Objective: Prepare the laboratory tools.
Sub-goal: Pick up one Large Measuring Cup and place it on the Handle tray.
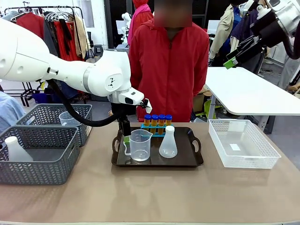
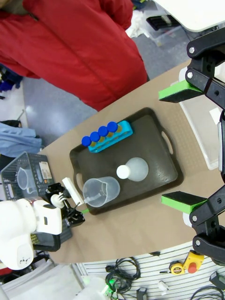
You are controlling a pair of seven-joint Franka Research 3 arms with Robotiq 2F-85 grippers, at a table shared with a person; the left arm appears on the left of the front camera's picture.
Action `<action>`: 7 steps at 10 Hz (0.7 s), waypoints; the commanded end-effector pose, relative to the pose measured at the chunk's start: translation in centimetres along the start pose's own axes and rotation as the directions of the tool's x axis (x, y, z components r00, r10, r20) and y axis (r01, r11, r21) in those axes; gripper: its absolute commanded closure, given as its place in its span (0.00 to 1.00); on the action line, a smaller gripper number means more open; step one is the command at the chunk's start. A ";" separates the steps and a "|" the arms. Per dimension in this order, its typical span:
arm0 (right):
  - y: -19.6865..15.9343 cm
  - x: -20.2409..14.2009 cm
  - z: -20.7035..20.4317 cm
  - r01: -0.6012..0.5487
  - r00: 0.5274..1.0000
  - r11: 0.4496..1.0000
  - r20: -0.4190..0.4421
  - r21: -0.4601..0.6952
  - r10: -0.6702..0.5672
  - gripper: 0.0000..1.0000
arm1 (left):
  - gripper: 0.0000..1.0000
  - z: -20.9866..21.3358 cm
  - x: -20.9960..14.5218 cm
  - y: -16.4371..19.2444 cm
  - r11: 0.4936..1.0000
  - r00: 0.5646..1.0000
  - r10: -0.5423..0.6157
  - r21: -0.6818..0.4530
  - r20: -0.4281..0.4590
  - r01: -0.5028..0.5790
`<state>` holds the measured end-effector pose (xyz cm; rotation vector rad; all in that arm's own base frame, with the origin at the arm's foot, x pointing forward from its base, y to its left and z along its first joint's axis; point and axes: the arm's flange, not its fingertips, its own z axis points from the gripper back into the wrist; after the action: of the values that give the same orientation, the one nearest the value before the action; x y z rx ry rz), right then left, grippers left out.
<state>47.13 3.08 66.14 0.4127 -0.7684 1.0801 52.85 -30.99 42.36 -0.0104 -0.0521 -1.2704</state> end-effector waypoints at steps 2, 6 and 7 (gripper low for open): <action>0.1 0.1 0.1 -0.005 1.000 1.000 0.006 0.004 0.005 0.00 | 0.00 0.0 0.0 0.0 1.000 1.000 0.000 0.000 0.000 0.000; 0.1 0.1 0.1 -0.005 1.000 1.000 0.006 0.004 0.005 0.00 | 0.00 0.0 0.0 0.0 1.000 1.000 0.000 0.000 0.000 0.000; 0.1 0.1 0.1 -0.005 1.000 1.000 0.006 0.004 0.005 0.00 | 0.00 0.0 0.0 0.0 1.000 1.000 0.000 0.000 0.000 0.000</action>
<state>47.13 3.08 66.14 0.4127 -0.7684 1.0801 52.79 -31.22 42.24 -0.0253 -0.0443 -1.2755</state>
